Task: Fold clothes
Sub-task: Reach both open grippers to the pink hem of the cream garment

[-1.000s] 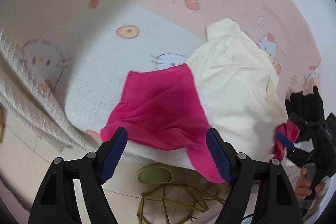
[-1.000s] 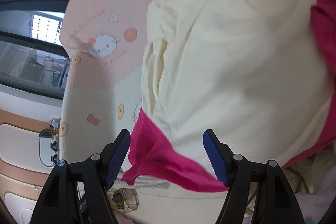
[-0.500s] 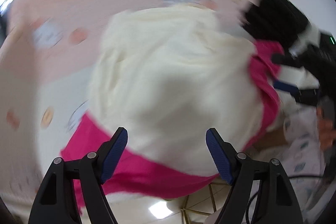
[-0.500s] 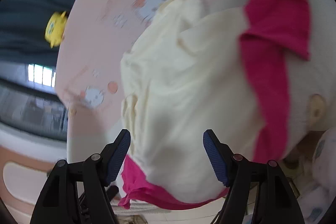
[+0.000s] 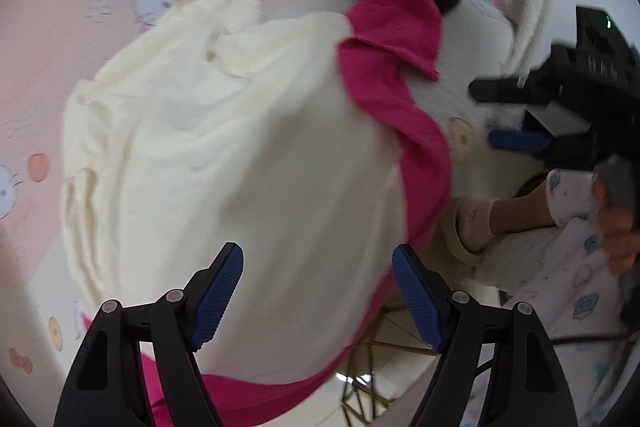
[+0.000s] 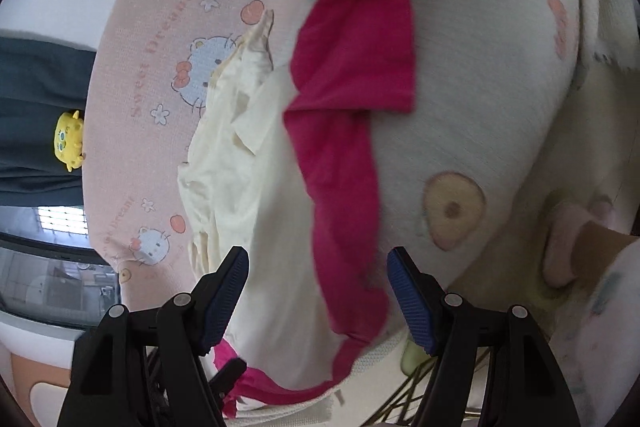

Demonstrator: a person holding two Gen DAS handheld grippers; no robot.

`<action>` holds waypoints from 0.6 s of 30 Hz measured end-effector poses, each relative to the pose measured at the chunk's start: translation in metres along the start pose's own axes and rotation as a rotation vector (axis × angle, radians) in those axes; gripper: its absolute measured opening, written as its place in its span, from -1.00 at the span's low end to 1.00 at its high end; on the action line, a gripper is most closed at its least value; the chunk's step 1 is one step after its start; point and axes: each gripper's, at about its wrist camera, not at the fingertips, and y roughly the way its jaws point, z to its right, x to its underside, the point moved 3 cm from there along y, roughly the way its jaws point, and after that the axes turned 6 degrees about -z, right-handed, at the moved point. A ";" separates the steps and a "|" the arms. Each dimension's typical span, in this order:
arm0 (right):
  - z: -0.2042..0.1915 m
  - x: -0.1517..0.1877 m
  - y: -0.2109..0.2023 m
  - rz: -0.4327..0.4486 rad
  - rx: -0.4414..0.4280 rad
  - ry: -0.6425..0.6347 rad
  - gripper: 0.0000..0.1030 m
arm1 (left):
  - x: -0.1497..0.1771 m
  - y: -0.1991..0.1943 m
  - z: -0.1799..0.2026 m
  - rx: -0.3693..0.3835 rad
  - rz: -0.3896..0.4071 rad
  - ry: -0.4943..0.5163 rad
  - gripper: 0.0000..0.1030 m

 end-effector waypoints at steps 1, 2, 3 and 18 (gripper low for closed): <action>0.005 0.003 0.001 -0.007 0.000 0.002 0.39 | -0.004 0.003 0.006 0.020 -0.006 0.006 0.47; 0.012 0.006 0.003 -0.018 0.008 0.004 0.39 | -0.007 0.006 0.012 0.040 -0.012 0.012 0.47; 0.017 0.008 0.005 -0.028 0.021 0.005 0.39 | -0.011 0.009 0.019 0.060 -0.018 0.018 0.47; 0.023 -0.003 0.026 -0.064 -0.083 -0.010 0.39 | -0.047 0.077 0.062 0.183 -0.151 -0.058 0.47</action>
